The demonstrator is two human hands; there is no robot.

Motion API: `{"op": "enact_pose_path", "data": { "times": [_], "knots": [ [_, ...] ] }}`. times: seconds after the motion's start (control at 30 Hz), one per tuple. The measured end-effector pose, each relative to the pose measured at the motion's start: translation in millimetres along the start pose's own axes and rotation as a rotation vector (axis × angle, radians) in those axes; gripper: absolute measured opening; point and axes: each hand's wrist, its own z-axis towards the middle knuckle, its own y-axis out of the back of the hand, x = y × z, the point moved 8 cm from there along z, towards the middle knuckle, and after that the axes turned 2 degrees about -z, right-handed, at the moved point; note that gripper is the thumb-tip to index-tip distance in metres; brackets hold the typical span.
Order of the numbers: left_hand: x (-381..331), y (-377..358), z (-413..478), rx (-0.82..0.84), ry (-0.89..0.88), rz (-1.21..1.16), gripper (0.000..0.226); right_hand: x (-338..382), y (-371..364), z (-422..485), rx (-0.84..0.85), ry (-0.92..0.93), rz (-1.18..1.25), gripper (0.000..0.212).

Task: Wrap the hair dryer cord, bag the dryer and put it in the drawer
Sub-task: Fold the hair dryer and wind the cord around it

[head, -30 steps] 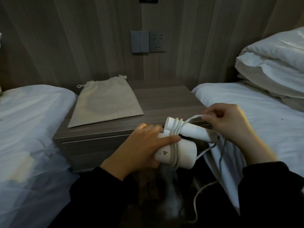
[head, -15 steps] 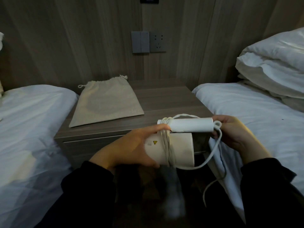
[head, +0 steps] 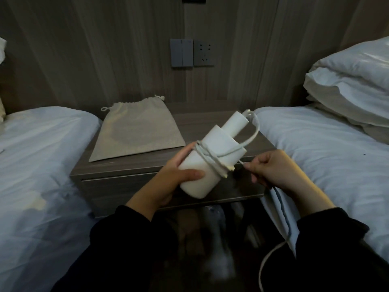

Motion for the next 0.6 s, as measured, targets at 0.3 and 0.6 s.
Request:
{"op": "enact_pose_path", "data": {
  "times": [0.3, 0.6],
  "knots": [
    [-14, 0, 2, -0.091, 0.011, 0.027, 0.058, 32, 0, -15, 0.073, 0.017, -0.115, 0.019],
    [-23, -3, -1, -0.141, -0.064, 0.161, 0.045, 57, -13, -28, 0.036, 0.151, -0.391, 0.03]
  ]
}}
